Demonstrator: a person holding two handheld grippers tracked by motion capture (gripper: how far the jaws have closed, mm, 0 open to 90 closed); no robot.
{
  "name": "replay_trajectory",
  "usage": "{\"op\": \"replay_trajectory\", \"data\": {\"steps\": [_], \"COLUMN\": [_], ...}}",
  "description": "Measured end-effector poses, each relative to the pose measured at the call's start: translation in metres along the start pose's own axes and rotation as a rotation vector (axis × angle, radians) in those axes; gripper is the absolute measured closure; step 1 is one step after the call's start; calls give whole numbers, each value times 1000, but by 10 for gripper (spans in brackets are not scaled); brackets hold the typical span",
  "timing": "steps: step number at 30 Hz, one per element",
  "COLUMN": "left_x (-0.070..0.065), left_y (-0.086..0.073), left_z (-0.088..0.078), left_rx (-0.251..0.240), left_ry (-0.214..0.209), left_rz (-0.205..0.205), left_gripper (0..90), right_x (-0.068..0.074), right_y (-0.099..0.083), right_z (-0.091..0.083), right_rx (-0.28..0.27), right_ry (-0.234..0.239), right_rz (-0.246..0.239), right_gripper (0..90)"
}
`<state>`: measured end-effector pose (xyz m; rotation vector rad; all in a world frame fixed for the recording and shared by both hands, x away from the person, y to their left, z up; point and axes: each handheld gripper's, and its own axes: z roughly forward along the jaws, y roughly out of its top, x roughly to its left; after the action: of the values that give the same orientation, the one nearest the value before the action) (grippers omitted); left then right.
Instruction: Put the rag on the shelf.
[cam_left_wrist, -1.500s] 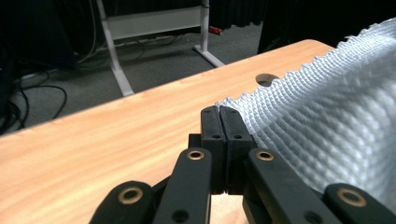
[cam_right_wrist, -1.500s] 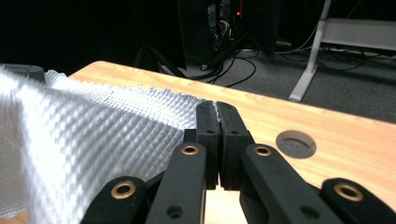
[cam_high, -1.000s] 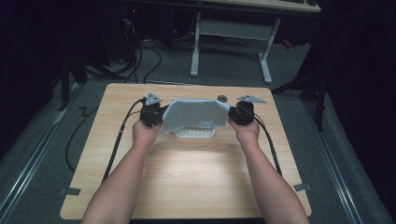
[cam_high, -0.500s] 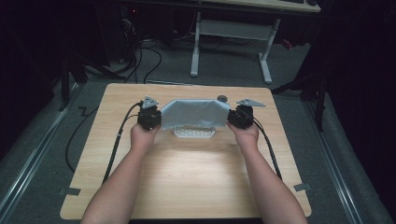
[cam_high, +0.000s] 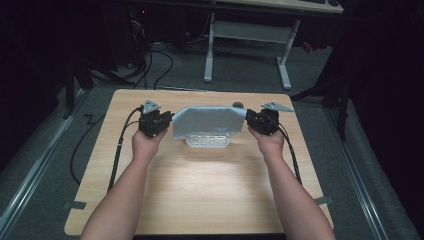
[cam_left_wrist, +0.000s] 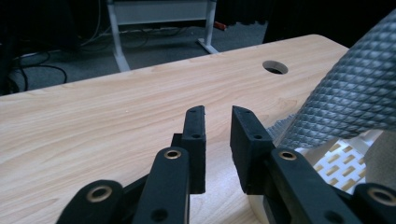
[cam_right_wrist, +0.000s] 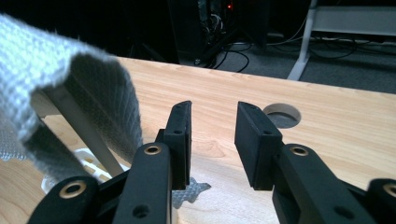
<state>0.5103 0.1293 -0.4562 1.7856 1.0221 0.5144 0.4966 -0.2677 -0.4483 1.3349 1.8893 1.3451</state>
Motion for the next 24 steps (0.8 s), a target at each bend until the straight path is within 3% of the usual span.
{"op": "replay_trajectory", "data": {"steps": [14,21,24], "left_x": [19,27,25], "left_y": [0,-10,-17], "left_z": [-25,-36,-41], "left_rx": [-22,-19,-30], "left_ry": [64,90,99], "left_rz": [-6,-29,-33], "left_gripper": [691,651,624], "right_x": [-10,-11,-8], "right_y": [7,3,0], "right_z": [-21,-29,-33], "right_rx": [-11,11,-8], "right_ry": [-51,-74,-84], "right_rz": [-31,-44,-75], "right_gripper": [616,536,534]}}
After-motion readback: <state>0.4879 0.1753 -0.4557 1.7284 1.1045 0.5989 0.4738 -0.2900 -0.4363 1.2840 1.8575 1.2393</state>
